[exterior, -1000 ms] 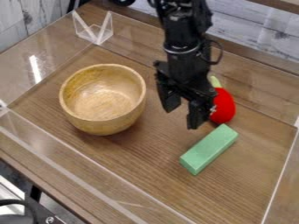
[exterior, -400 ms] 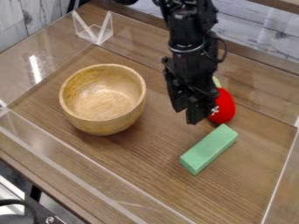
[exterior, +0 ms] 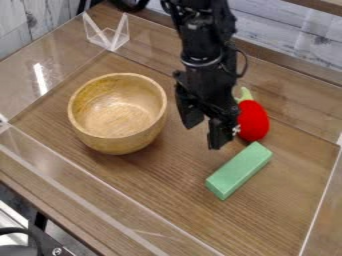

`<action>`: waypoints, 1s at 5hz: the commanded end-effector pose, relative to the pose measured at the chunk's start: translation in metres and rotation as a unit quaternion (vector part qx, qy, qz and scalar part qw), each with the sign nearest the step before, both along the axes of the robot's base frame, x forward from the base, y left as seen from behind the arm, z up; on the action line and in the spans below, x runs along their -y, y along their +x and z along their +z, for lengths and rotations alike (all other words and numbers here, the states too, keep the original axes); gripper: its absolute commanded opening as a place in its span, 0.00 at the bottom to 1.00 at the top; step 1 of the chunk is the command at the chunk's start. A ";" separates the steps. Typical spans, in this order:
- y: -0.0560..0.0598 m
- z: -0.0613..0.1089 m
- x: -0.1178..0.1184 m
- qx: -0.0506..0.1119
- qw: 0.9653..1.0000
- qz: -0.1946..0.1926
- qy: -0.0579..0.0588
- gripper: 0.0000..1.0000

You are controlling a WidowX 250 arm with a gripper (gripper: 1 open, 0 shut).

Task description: Remove the green object from the brown bowl and put it on the table

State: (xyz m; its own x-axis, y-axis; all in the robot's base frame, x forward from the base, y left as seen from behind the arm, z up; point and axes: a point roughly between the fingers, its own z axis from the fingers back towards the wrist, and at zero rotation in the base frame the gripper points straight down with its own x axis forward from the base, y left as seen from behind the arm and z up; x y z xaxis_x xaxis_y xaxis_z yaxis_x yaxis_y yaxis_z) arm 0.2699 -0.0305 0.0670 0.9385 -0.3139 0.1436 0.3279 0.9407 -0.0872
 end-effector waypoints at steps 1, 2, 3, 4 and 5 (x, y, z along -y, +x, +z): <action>0.000 0.016 -0.010 0.026 0.999 0.040 0.002 1.00; -0.001 0.017 -0.013 0.025 0.998 0.052 0.003 0.00; -0.005 0.021 -0.015 0.019 0.997 0.071 0.004 1.00; -0.009 0.026 -0.016 0.017 0.995 0.093 0.005 1.00; 0.000 0.012 -0.023 0.012 0.995 0.096 0.007 1.00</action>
State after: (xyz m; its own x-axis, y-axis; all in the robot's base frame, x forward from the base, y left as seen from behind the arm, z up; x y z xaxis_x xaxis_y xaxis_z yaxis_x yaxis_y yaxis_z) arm 0.2629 -0.0084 0.0702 0.9841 -0.1264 0.1251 0.1364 0.9878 -0.0750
